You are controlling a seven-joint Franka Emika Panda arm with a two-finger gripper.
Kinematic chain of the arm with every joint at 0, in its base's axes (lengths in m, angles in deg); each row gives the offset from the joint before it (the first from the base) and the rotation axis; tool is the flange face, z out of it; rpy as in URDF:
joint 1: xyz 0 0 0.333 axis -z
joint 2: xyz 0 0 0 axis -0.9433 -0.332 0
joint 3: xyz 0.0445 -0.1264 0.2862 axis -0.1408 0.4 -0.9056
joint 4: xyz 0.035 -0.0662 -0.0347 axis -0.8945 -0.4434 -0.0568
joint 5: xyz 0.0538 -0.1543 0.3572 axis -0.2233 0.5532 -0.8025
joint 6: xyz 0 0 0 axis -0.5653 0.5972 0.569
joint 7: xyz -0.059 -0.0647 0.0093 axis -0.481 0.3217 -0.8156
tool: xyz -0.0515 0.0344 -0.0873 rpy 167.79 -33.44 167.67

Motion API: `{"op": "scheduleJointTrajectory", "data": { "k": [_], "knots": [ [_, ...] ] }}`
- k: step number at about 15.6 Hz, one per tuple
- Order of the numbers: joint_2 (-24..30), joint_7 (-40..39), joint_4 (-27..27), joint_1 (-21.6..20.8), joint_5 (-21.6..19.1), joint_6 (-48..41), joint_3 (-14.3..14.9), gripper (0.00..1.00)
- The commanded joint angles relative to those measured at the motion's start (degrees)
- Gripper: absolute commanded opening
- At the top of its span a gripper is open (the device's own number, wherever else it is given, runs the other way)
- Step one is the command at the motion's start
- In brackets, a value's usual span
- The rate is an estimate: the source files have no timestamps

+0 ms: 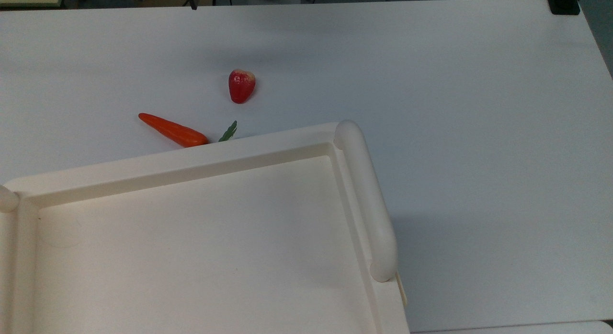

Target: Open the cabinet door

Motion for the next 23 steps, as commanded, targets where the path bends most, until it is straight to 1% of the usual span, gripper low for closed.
{"op": "scheduleJointTrajectory", "data": {
  "k": [1, 12, 16, 18, 20, 23],
  "knots": [
    [0.29, -0.78, 0.10, -0.60, 0.87, -1.31, 0.22, 1.00],
    [0.37, -1.31, 0.36, 0.11, 0.61, -1.31, 0.39, 1.00],
    [0.37, -4.29, 0.36, 0.46, 0.09, -1.49, 0.48, 1.00],
    [0.55, -5.87, 0.36, 1.33, -0.18, -1.49, 0.48, 1.00],
    [0.64, -8.59, 0.45, 2.21, -1.31, -1.58, 0.48, 1.00],
    [1.07, -13.87, 0.45, 3.97, -4.83, -2.54, 0.48, 1.00]
  ]
}}
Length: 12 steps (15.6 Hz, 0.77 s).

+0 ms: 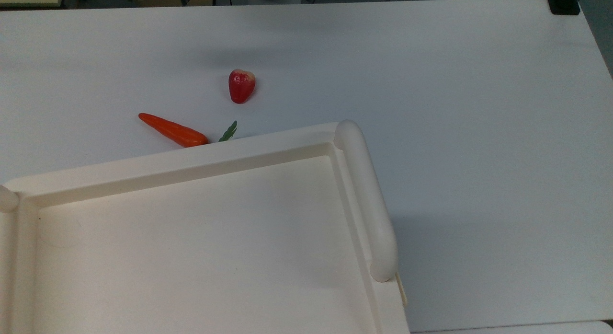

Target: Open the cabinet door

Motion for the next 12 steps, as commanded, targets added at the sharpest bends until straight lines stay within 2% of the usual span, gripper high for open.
{"op": "scheduleJointTrajectory", "data": {
  "k": [1, 6, 9, 12],
  "knots": [
    [1.08, -6.16, 0.40, 2.52, -4.51, -2.20, -0.14, 1.00],
    [0.37, -9.50, 0.32, 2.62, -13.83, 1.56, -0.23, 1.00],
    [0.64, -9.59, 0.23, 1.83, -14.72, 7.37, -0.49, 1.00],
    [0.64, -9.60, 0.05, -1.51, -14.54, 15.80, -0.14, 1.00]
  ]
}}
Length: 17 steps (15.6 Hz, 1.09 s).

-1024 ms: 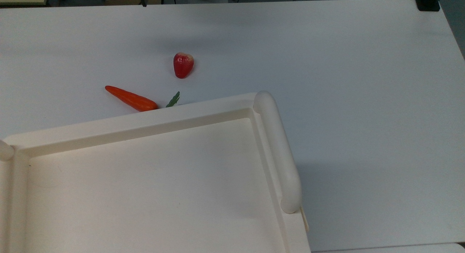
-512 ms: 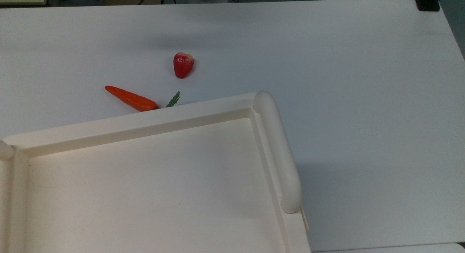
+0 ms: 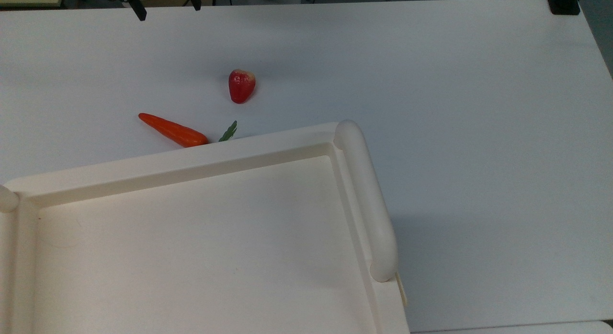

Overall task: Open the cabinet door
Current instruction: 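Move the open gripper to the edge of the cream cabinet door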

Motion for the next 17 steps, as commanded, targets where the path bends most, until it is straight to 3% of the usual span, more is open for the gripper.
{"op": "scheduleJointTrajectory", "data": {
  "k": [1, 4, 8, 11, 13, 17],
  "knots": [
    [0.42, -0.28, -0.02, -3.93, -0.85, 8.94, 0.50, 1.00],
    [-0.27, 2.00, -0.37, -8.14, -0.85, 18.06, 0.50, 1.00],
    [-2.91, 11.93, -0.64, -13.07, 0.11, 33.02, 0.16, 1.00],
    [-5.37, 16.05, -0.11, -15.97, 1.42, 40.75, 0.07, 0.93],
    [-8.44, 21.23, 0.59, -18.25, 7.55, 44.89, 0.07, 0.85],
    [-16.17, 33.71, 5.42, -20.90, 23.98, 48.77, 0.07, 0.75]
  ]
}}
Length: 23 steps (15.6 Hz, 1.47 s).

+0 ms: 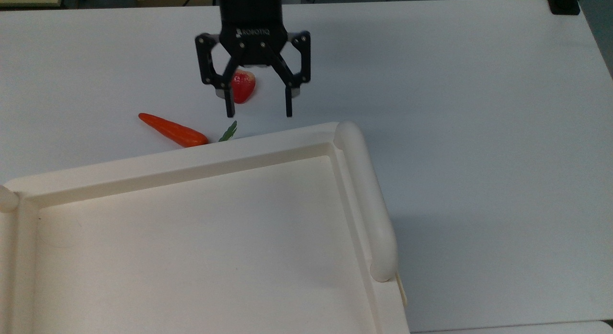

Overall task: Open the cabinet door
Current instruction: 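Move the open gripper to the edge of the cream cabinet door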

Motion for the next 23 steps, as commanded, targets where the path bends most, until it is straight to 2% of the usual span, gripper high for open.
{"op": "scheduleJointTrajectory", "data": {
  "k": [1, 3, 6, 9, 11, 13, 14, 20, 23],
  "knots": [
    [-7.07, 10.74, 5.35, -1.87, 11.59, 2.78, 0.37, 0.70],
    [-8.40, 12.95, 6.76, -2.13, 12.67, 4.19, 0.37, 0.67],
    [-9.63, 12.87, 8.16, -2.39, 13.19, 6.65, 0.54, 0.55],
    [-10.33, 12.96, 9.49, -2.57, 13.28, 6.75, 0.72, 0.53],
    [-11.21, 12.96, 10.71, -2.66, 13.37, 7.01, 0.89, 0.43],
    [-12.88, 12.87, 12.99, -3.10, 13.37, 7.10, 1.16, 0.28],
    [-13.06, 12.87, 13.35, -3.10, 13.37, 7.10, 1.42, 0.25],
    [-13.68, 13.05, 13.35, -3.97, 13.28, 7.89, 1.60, 0.24],
    [-13.24, 13.05, 12.74, -3.98, 13.28, 7.89, 1.60, 0.31]
  ]
}}
